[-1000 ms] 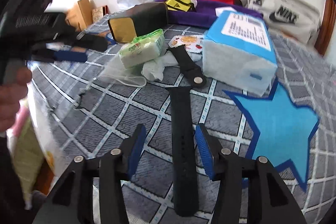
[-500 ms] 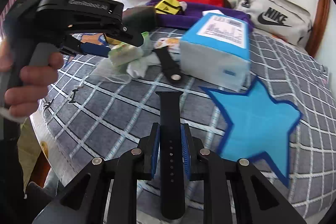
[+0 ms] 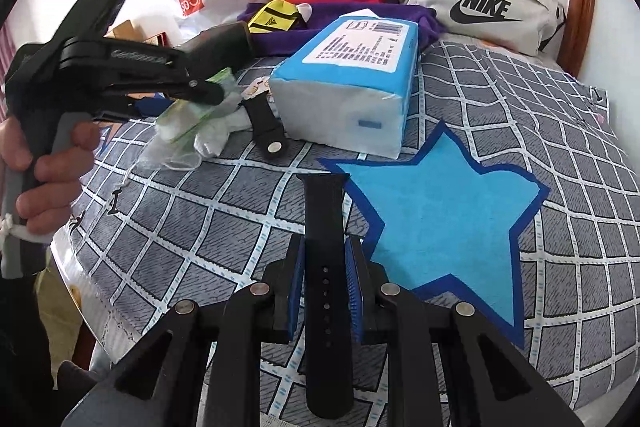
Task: Organize soft objects
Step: 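Lift the green packet with the left tool while the right tool lifts the strap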
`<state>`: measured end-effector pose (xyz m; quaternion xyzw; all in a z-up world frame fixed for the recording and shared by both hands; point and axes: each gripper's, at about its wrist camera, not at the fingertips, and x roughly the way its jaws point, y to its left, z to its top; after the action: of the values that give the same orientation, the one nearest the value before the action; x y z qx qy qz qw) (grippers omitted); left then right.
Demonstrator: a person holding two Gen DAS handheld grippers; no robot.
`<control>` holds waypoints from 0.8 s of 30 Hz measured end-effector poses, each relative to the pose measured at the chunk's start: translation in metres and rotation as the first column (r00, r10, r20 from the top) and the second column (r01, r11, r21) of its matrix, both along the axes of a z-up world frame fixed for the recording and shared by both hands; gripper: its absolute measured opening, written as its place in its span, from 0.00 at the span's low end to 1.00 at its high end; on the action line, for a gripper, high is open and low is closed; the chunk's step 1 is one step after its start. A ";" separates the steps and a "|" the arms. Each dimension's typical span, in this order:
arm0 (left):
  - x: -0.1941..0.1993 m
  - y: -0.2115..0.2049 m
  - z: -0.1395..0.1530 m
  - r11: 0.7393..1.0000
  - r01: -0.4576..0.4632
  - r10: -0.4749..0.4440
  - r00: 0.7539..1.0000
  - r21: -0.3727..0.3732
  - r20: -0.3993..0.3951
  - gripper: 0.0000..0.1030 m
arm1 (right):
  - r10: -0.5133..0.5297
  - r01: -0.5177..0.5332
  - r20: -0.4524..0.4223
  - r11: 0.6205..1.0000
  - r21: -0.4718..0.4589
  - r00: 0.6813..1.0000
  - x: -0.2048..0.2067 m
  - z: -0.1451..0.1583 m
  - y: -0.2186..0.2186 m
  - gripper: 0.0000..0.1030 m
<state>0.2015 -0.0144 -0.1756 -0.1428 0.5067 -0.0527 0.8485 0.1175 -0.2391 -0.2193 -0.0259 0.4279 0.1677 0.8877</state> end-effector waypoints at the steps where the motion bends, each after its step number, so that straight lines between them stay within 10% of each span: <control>1: -0.003 0.003 0.002 1.000 -0.005 0.005 1.000 0.004 0.001 0.52 | -0.001 0.001 0.002 1.000 -0.002 1.000 0.001 0.001 0.000 0.20; 24: -0.056 0.089 0.006 0.985 -0.171 0.168 0.983 -0.032 -0.069 0.52 | -0.049 0.047 0.051 0.998 0.047 0.997 0.002 0.061 -0.004 0.20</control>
<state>0.1457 0.0747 -0.1694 -0.2031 0.5193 0.0149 0.8300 0.1196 -0.2428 -0.1583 0.0005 0.4011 0.1553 0.9027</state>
